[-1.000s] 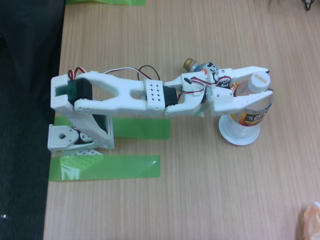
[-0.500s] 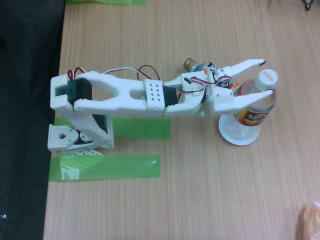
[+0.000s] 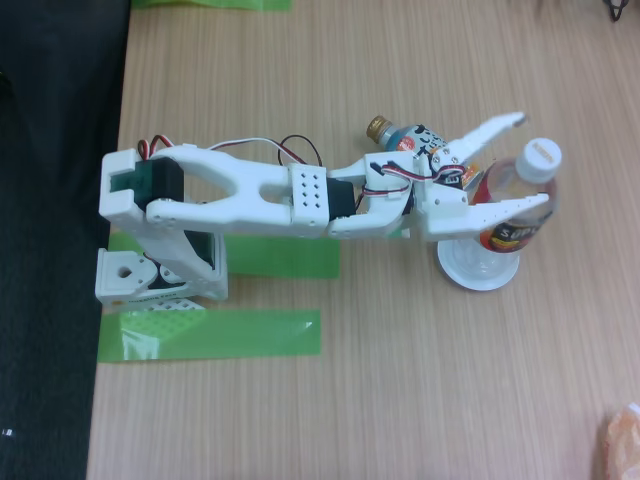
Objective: Pick up the plastic bottle and stand it up on the white place
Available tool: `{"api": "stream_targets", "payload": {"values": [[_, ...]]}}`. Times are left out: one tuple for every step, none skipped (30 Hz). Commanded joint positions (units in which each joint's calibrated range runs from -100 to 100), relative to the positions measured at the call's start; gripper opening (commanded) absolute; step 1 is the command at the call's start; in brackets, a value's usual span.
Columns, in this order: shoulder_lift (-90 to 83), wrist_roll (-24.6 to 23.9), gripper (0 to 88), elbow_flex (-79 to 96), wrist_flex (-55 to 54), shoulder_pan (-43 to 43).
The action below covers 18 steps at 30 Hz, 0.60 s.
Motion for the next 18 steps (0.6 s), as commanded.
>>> {"api": "stream_targets", "payload": {"values": [[-5.5,-0.5,41.8,-0.4,-0.2,-0.1],[-6.8,-0.7,41.7,1.0,-0.2,-0.1],[-8.4,-1.0,41.7,2.6,-0.4,-0.1],[-10.1,-1.0,41.7,4.2,-0.7,-0.1],[-12.2,-1.0,41.7,5.9,-0.7,0.1],[-14.8,-1.0,41.7,7.2,-0.7,0.2],[-17.9,-1.4,41.7,8.3,-0.8,0.2],[-21.3,-2.6,41.7,9.4,-0.8,0.0],[-25.0,-4.3,41.7,10.4,-0.8,0.0],[-28.8,-5.9,41.7,11.8,-0.8,-0.1],[-32.7,-7.8,41.7,13.1,-0.8,-0.4],[-35.7,-10.3,41.7,14.6,-0.8,-0.9],[-38.8,-13.4,41.7,16.1,-0.8,-1.0],[-41.3,-17.0,41.7,17.7,-0.8,-0.7],[-43.4,-20.7,41.6,19.2,-0.8,-0.7],[-45.5,-24.7,41.6,20.9,-0.8,-0.6],[-47.3,-28.3,41.6,22.0,-1.0,-0.1],[-48.9,-31.9,41.6,23.0,-2.1,0.9]]}}
